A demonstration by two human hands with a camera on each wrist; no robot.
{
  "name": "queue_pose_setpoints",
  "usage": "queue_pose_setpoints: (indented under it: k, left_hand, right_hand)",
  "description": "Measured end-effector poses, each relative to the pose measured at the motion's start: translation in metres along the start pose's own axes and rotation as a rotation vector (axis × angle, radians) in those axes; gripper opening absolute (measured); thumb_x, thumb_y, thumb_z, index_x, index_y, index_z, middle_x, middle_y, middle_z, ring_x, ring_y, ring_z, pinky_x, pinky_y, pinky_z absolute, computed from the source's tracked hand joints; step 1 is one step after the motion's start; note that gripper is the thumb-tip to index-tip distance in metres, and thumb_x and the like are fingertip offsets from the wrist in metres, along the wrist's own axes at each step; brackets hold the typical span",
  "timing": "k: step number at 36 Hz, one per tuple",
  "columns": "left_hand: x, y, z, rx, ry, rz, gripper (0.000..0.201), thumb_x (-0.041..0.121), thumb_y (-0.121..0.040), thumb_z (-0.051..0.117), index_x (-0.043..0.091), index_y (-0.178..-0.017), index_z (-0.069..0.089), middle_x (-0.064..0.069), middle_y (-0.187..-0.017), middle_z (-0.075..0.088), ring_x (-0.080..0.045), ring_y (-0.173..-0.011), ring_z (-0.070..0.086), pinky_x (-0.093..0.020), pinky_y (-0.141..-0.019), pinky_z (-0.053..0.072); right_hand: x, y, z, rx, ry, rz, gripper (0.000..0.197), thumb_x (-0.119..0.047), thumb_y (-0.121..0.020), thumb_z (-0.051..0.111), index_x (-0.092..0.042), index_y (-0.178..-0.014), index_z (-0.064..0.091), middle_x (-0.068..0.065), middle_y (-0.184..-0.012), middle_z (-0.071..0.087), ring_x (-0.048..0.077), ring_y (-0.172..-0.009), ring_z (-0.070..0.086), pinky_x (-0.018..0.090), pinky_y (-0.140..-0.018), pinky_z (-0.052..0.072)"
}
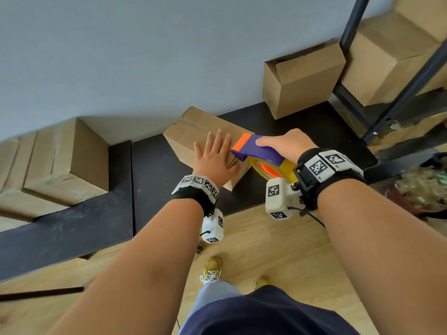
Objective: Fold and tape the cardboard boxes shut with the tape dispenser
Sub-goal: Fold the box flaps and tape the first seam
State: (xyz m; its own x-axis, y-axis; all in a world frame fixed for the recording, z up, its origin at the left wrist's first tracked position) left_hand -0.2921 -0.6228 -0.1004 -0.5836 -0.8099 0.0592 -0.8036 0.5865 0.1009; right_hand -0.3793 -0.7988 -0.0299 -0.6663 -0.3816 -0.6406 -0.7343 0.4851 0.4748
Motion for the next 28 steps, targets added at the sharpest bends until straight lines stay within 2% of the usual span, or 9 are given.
queue_pose_setpoints:
  k: [8, 21, 28]
  left_hand:
    - [0.006, -0.01, 0.003, -0.033, -0.03, -0.019, 0.073, 0.051, -0.097, 0.036, 0.025, -0.154, -0.003, -0.001, -0.162, -0.007, -0.027, -0.148, -0.009, -0.056, -0.117, -0.003]
    - [0.005, -0.01, 0.006, -0.067, -0.072, -0.033, 0.071, 0.048, -0.099, 0.033, 0.024, -0.153, -0.005, 0.001, -0.161, -0.01, -0.025, -0.148, -0.01, -0.055, -0.117, -0.002]
    - [0.006, -0.012, 0.006, -0.056, -0.083, -0.03, 0.068, 0.049, -0.1, 0.03, 0.024, -0.153, -0.004, 0.001, -0.161, -0.008, -0.024, -0.148, -0.008, -0.055, -0.117, -0.001]
  right_hand:
    - [0.006, 0.001, -0.001, -0.037, -0.036, 0.001, 0.076, -0.068, -0.073, 0.068, -0.01, -0.122, 0.057, 0.008, -0.111, 0.064, 0.022, -0.098, 0.061, 0.03, -0.079, 0.045]
    - [0.011, 0.001, -0.009, -0.048, -0.036, -0.026, 0.067, -0.059, -0.077, 0.07, -0.009, -0.119, 0.059, 0.008, -0.109, 0.065, 0.021, -0.095, 0.061, 0.029, -0.077, 0.043]
    - [0.023, 0.0, -0.018, -0.042, 0.002, 0.02, 0.075, -0.058, -0.075, 0.073, -0.009, -0.129, 0.053, 0.009, -0.116, 0.06, 0.022, -0.098, 0.058, 0.031, -0.079, 0.042]
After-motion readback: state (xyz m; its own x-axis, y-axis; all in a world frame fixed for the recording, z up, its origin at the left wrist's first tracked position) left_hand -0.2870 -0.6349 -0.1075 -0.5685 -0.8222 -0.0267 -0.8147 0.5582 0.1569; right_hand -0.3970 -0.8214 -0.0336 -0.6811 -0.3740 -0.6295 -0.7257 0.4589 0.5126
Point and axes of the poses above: each hand's wrist, its own y-axis away from the middle knuckle, its own z-axis out of the palm, x = y × z, the point moved 3 cm from there along -y, towards the middle knuckle
